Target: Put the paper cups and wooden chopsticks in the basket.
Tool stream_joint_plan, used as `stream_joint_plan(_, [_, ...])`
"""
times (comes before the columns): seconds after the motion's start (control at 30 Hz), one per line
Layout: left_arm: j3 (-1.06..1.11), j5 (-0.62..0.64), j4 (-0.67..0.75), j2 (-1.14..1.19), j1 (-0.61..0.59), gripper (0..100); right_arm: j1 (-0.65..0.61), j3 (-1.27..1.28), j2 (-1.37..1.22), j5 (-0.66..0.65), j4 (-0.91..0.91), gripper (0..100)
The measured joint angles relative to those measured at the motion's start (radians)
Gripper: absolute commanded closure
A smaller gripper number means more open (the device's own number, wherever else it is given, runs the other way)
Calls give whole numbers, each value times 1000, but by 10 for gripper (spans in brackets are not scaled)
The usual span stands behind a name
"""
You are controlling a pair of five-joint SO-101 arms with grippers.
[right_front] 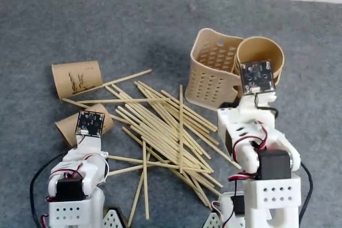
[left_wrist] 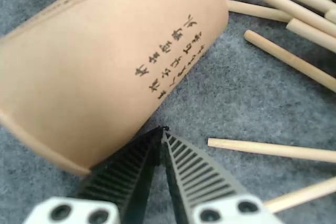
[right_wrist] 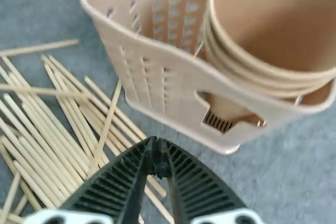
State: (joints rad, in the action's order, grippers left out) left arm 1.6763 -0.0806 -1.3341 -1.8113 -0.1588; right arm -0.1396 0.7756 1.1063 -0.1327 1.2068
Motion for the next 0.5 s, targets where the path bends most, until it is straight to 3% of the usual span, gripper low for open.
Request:
stream_joint_plan(0.27, [0, 0, 0, 0, 0, 986, 2, 87, 15, 64, 0, 992])
stream_joint_plan(0.5, [0, 0, 0, 0, 0, 986, 0, 213, 247, 112, 0, 992])
